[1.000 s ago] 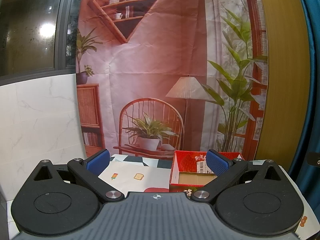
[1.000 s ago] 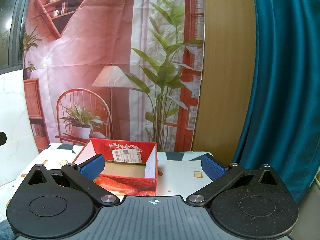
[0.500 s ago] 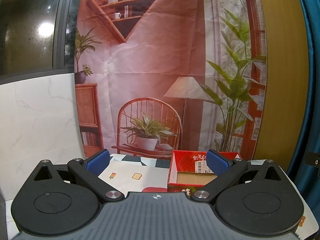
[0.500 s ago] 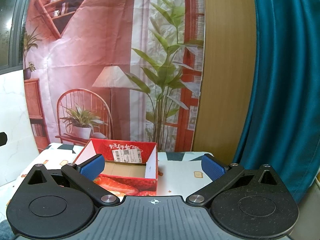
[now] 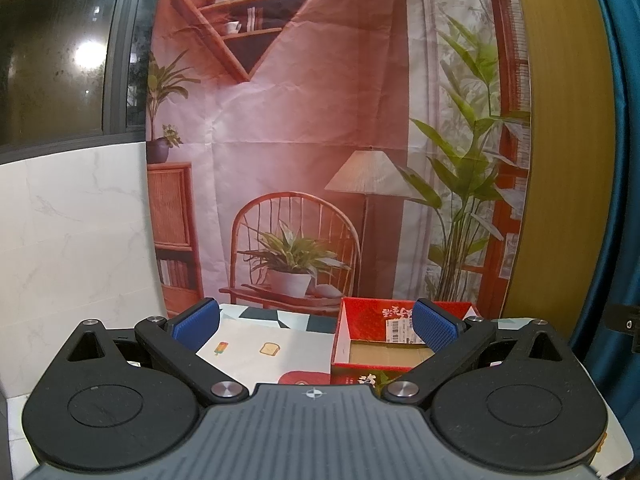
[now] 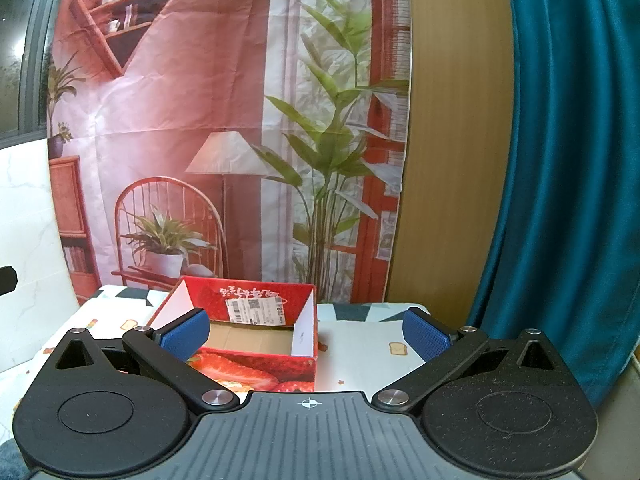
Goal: Organize soft objects
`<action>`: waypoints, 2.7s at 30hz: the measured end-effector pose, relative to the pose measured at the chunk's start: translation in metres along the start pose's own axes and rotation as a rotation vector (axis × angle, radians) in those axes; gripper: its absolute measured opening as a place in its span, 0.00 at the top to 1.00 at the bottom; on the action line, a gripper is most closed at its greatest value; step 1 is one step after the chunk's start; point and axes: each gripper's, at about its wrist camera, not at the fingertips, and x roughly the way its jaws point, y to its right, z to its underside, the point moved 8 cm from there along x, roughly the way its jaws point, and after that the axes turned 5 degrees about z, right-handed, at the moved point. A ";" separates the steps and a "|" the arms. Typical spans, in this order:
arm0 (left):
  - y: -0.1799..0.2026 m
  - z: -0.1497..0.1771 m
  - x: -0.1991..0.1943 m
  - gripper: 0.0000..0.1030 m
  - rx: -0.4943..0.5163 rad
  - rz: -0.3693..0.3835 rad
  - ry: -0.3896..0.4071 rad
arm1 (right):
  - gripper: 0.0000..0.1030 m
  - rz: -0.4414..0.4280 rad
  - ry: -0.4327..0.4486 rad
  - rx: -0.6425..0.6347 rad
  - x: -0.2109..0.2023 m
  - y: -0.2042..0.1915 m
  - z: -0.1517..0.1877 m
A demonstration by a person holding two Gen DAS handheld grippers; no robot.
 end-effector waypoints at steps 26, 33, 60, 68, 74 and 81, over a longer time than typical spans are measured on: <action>0.002 0.014 0.015 0.00 0.042 0.016 0.009 | 0.00 -0.058 -0.005 0.017 0.007 -0.012 0.013; 0.005 0.035 0.035 0.00 0.067 0.033 -0.008 | 0.00 -0.108 0.011 0.076 0.031 -0.012 0.031; -0.009 0.158 0.126 0.00 0.008 0.091 -0.187 | 0.00 -0.111 -0.084 0.111 0.139 -0.046 0.169; -0.006 0.193 0.145 0.01 0.049 0.108 -0.278 | 0.00 -0.157 -0.160 0.038 0.153 -0.066 0.206; -0.008 0.213 0.154 0.08 -0.040 0.185 -0.350 | 0.06 -0.210 -0.238 -0.003 0.158 -0.081 0.224; -0.002 0.233 0.165 0.17 -0.069 0.232 -0.426 | 0.18 -0.255 -0.287 -0.004 0.160 -0.087 0.235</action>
